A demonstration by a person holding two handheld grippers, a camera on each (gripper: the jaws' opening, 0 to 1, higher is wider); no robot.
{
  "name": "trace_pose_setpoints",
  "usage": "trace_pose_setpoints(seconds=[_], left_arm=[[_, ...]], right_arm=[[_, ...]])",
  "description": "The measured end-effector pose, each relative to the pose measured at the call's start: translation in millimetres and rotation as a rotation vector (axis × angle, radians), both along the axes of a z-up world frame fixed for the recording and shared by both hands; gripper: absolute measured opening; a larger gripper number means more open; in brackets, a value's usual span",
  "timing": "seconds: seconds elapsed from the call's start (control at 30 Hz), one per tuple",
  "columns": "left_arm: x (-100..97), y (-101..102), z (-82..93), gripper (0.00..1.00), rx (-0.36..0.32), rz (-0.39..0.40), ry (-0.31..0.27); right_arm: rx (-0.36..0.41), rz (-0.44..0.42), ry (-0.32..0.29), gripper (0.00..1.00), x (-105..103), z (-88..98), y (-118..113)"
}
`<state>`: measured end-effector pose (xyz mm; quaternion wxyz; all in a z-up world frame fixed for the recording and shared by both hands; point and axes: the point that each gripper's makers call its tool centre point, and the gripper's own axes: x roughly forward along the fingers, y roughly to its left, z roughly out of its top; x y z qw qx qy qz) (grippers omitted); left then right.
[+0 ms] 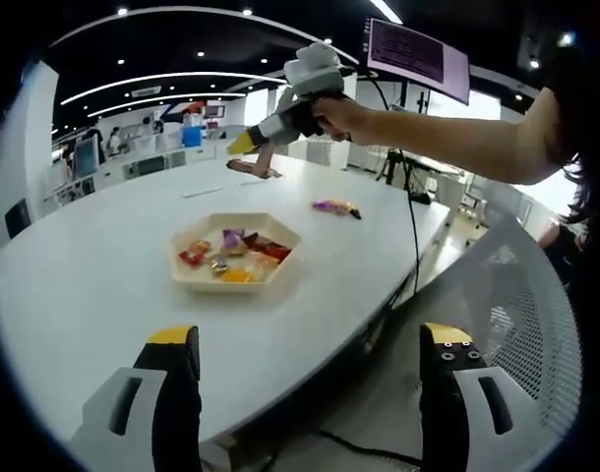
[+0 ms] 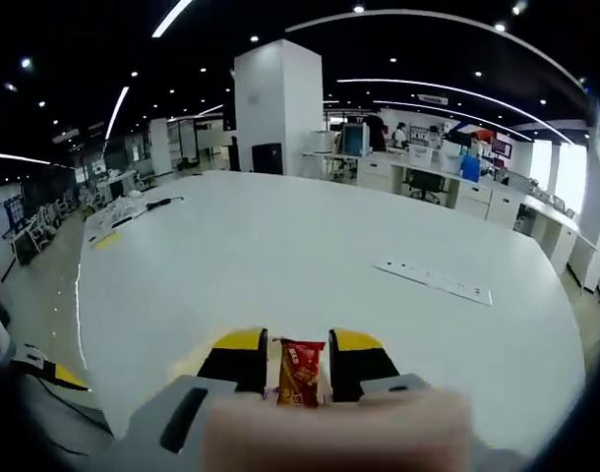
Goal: Place the target food into the container with the food tongs after gripping and lifting it, then release it inside without dropping or visibly crushing the food.
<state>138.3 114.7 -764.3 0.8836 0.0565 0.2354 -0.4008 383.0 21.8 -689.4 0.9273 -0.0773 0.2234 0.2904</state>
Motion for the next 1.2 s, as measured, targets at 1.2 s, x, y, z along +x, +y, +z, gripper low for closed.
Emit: trace_pose_setpoints(seconds=[1.2], left_arm=[[0.5, -3, 0.3, 0.99, -0.012, -0.013, 0.001]], right_arm=[[0.045, 0.000, 0.032, 0.30, -9, 2.1, -47]])
